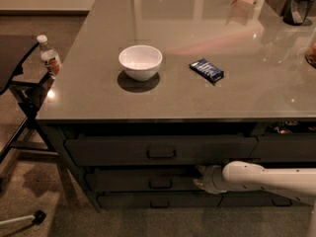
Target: Open middle drawer
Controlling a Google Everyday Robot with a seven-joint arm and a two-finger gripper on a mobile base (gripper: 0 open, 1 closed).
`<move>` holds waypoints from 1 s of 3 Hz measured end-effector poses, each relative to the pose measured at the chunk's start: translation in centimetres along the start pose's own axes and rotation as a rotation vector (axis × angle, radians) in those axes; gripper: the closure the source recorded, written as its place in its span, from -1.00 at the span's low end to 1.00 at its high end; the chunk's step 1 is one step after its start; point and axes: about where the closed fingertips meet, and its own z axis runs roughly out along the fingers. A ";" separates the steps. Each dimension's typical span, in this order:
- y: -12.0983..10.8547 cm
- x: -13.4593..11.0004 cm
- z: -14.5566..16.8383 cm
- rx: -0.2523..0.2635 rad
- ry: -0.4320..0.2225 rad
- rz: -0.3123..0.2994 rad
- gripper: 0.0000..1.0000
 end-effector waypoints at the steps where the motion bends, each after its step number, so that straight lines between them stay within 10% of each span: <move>1: 0.0 0.0 0.0 0.000 0.000 0.000 0.54; 3: 0.0 0.0 0.0 0.000 0.000 0.000 -0.39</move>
Offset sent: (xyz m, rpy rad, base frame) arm 0.0000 0.0000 0.0000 0.0000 0.0000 0.0000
